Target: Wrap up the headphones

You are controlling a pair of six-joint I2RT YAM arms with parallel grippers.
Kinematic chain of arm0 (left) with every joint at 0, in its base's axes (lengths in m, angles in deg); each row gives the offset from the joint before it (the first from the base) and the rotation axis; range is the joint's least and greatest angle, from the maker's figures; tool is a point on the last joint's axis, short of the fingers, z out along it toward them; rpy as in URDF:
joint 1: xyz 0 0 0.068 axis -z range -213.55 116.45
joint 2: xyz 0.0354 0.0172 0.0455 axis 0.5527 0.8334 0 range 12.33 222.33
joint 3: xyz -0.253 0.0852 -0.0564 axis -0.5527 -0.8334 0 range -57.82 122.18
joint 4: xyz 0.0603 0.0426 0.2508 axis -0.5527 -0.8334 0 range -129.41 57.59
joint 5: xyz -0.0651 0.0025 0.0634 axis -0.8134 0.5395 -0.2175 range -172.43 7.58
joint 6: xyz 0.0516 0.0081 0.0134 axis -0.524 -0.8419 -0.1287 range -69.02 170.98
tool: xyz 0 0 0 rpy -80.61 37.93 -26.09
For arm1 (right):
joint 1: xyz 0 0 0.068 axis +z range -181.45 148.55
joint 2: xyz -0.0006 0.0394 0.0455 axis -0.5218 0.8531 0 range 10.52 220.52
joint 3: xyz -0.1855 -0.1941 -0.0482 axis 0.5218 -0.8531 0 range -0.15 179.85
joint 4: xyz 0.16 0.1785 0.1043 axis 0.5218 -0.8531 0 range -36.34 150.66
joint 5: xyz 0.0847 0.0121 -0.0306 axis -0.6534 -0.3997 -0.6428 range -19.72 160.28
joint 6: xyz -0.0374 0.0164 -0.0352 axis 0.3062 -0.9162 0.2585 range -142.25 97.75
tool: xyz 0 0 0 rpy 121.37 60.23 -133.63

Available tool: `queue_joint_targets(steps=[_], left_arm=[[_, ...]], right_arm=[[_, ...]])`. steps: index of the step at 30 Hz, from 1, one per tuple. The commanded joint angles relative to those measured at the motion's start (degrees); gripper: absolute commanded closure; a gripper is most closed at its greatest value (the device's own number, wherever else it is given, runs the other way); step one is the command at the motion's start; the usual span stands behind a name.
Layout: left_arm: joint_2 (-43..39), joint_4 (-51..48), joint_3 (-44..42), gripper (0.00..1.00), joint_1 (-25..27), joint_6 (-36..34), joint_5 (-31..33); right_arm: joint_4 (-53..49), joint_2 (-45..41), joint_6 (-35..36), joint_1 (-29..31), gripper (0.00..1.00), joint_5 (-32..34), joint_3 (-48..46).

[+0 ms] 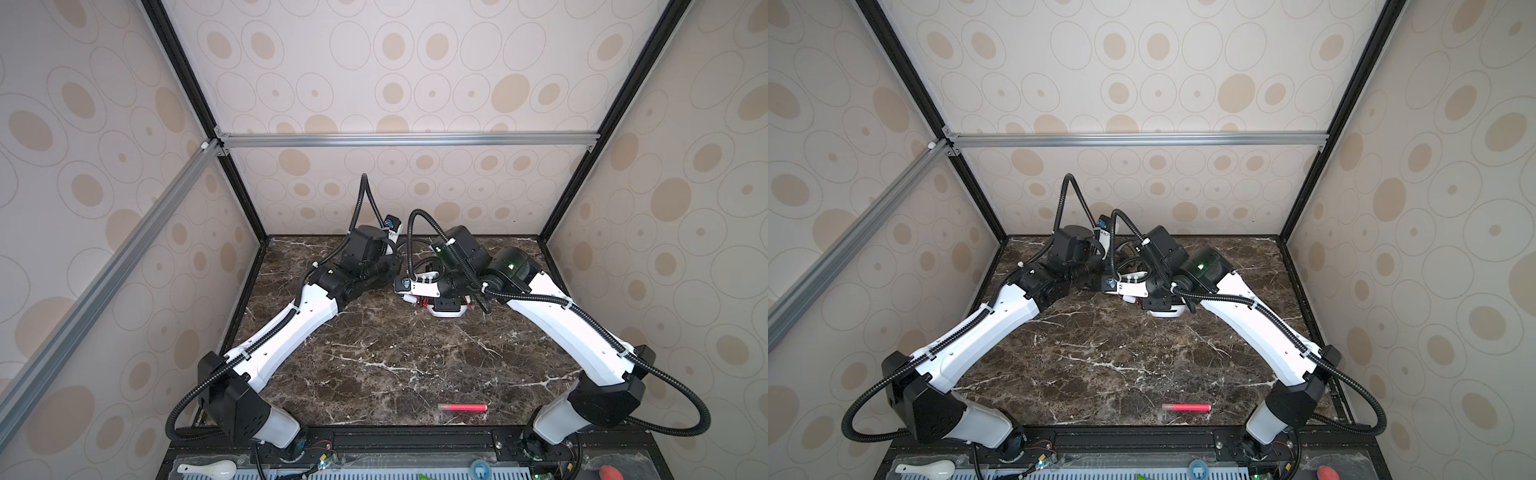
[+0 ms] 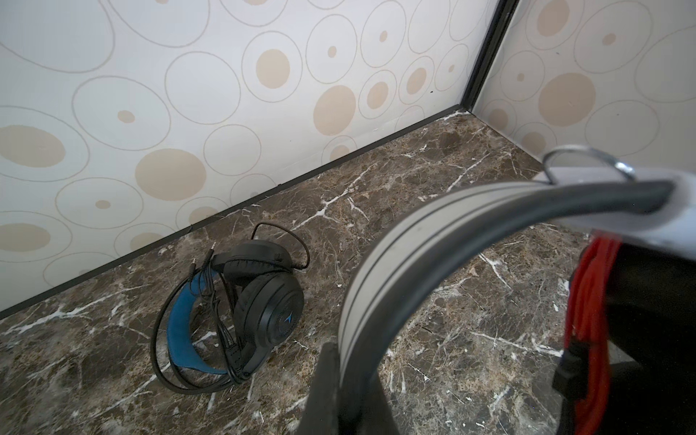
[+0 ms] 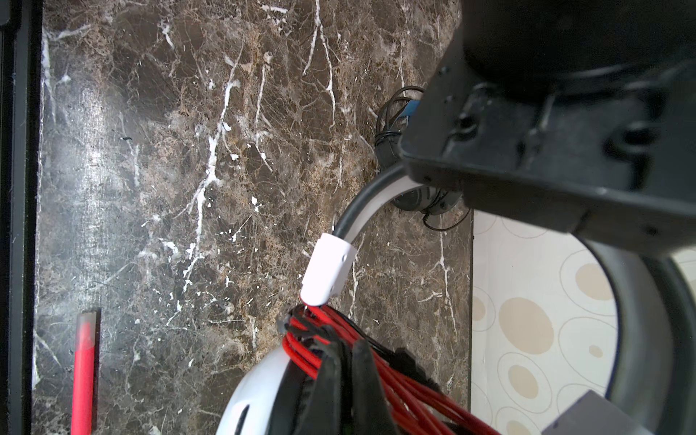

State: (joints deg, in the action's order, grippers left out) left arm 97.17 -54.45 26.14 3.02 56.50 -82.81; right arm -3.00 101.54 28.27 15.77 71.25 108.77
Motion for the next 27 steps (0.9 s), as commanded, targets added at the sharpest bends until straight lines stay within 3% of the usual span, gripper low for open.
queue_joint_targets(steps=[1, 18, 27], left_arm=[[-2.4, -1.2, -0.2, 1.0, 0.2, -2.8, -5.5], [-2.8, -1.4, -0.3, 1.0, -3.1, -2.6, -10.6], [-2.1, -1.2, 0.7, 1.0, -4.5, -1.2, -11.4]], right_arm=[[4.7, 0.8, 2.6, 0.3, 1.0, 2.1, 5.1], [3.6, -2.8, 3.7, 0.5, 1.0, 3.3, -0.3], [10.9, -7.7, -5.5, 0.5, 1.0, 3.0, -12.6]])
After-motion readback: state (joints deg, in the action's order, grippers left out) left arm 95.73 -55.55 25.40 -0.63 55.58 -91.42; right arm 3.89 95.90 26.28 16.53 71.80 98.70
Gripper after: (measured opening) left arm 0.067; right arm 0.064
